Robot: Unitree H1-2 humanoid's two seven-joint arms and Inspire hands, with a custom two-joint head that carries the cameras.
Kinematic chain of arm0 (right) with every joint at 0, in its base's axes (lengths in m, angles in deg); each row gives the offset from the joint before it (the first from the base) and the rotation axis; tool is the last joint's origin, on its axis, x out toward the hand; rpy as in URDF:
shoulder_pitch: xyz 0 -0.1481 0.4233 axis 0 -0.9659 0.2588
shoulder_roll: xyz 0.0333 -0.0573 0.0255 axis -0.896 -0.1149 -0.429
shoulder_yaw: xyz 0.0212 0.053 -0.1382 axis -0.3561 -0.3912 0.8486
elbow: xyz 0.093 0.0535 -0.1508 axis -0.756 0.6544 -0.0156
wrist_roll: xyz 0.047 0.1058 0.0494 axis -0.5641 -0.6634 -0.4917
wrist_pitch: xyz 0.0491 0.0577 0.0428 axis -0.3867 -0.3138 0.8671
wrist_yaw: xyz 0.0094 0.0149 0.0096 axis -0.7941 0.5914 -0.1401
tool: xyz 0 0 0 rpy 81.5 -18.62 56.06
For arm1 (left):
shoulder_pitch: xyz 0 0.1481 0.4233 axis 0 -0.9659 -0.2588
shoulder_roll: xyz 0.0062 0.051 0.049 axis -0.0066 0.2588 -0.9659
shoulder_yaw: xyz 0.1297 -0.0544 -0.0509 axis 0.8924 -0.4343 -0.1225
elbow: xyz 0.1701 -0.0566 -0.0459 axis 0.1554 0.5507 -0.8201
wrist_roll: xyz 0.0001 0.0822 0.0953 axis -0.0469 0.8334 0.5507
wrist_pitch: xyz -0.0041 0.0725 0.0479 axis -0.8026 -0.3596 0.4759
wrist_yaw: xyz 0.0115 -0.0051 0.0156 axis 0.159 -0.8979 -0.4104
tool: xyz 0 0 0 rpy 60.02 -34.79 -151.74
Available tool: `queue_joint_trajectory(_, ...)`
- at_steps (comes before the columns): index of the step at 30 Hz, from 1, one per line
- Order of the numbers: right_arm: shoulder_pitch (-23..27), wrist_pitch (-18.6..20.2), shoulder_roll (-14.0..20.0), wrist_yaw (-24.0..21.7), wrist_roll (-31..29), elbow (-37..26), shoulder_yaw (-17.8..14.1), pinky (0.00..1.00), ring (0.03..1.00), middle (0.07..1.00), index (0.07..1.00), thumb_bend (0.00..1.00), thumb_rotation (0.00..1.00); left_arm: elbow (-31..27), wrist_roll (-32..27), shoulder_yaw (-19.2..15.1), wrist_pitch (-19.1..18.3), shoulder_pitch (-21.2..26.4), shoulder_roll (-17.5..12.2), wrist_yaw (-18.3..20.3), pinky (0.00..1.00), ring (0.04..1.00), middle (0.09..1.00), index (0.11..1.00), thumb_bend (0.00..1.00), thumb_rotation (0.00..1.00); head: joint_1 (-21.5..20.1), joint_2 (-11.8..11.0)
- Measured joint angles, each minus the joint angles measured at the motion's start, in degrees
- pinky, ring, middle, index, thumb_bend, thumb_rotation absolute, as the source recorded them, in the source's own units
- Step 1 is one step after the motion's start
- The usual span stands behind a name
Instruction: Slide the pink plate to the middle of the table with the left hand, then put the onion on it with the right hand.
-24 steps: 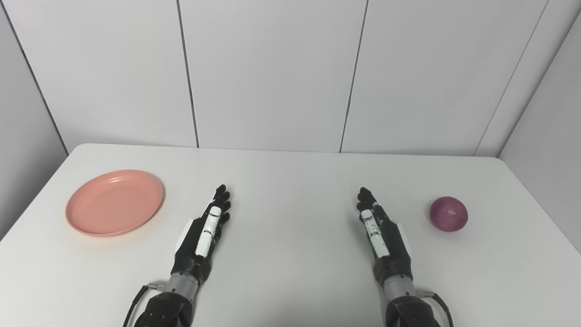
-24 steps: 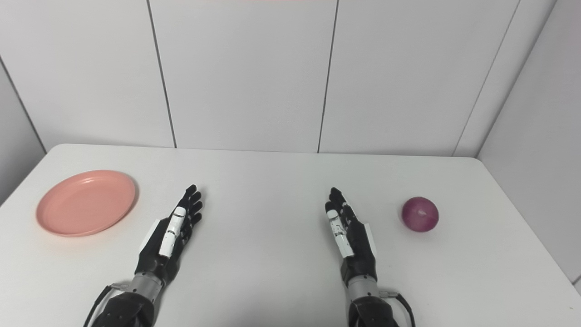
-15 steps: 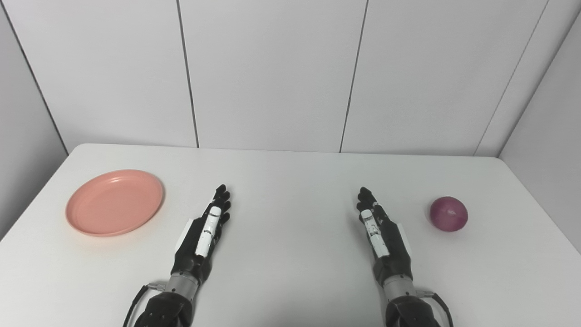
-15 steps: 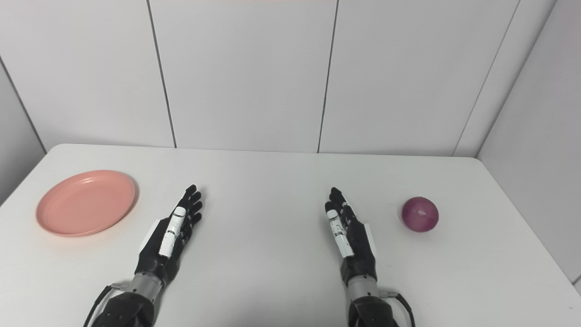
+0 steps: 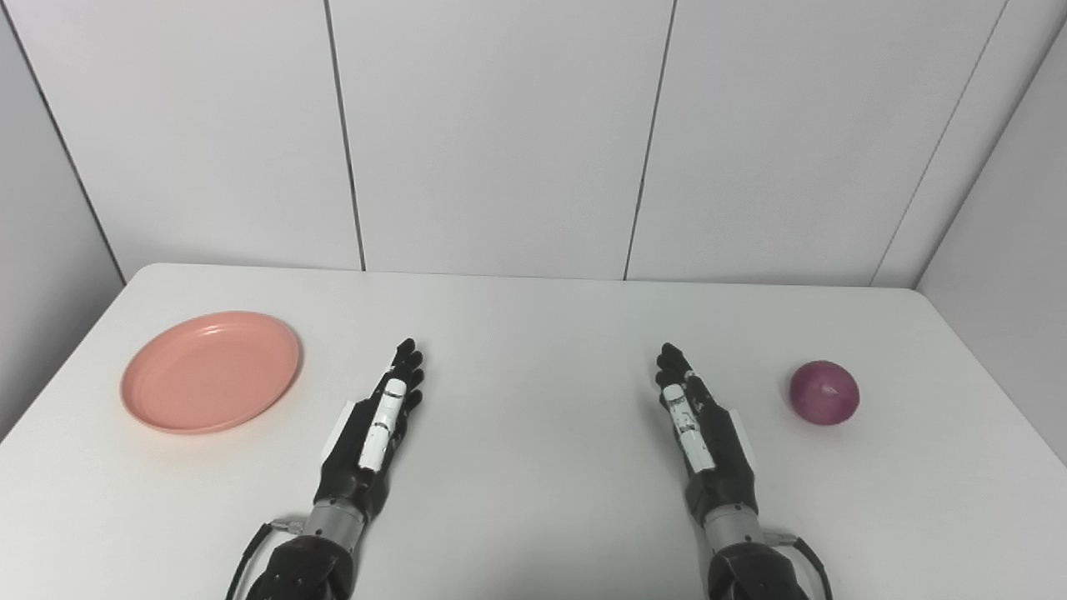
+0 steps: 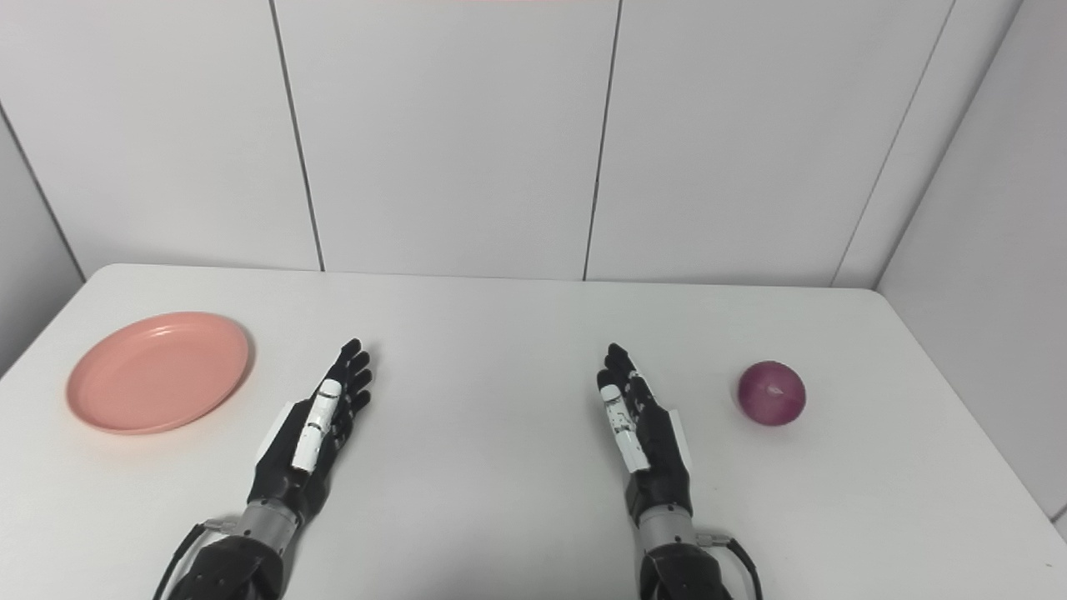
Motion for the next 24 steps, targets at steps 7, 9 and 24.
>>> queue_joint_trajectory(7, 0.0, 0.0, 0.0, 0.0, 0.0, 0.0, 0.0, 0.96, 0.943, 0.925, 0.921, 0.53, 0.74, 0.0, 0.0, 0.0, 0.0, 0.0, 0.0, 0.0, 1.00, 1.000, 1.000, 1.000, 0.44, 1.00, 0.0, 0.1)
queue_joint_trajectory(9, 0.0, 0.0, 0.0, 0.0, 0.0, 0.0, 0.0, 0.97, 0.945, 0.927, 0.922, 0.54, 0.74, 0.0, 0.0, 0.0, 0.0, 0.0, 0.0, 0.0, 1.00, 1.000, 1.000, 1.000, 0.44, 1.00, 0.0, 0.1)
queue_joint_trajectory(24, 0.0, -0.6, 2.5, -5.0, -5.1, 0.3, -0.4, 1.00, 0.970, 0.966, 0.978, 0.48, 0.75, 0.5, 1.1, 0.7, 0.2, 0.2, 1.0, -0.7, 1.00, 1.000, 1.000, 1.000, 0.46, 1.00, 12.6, -3.2)
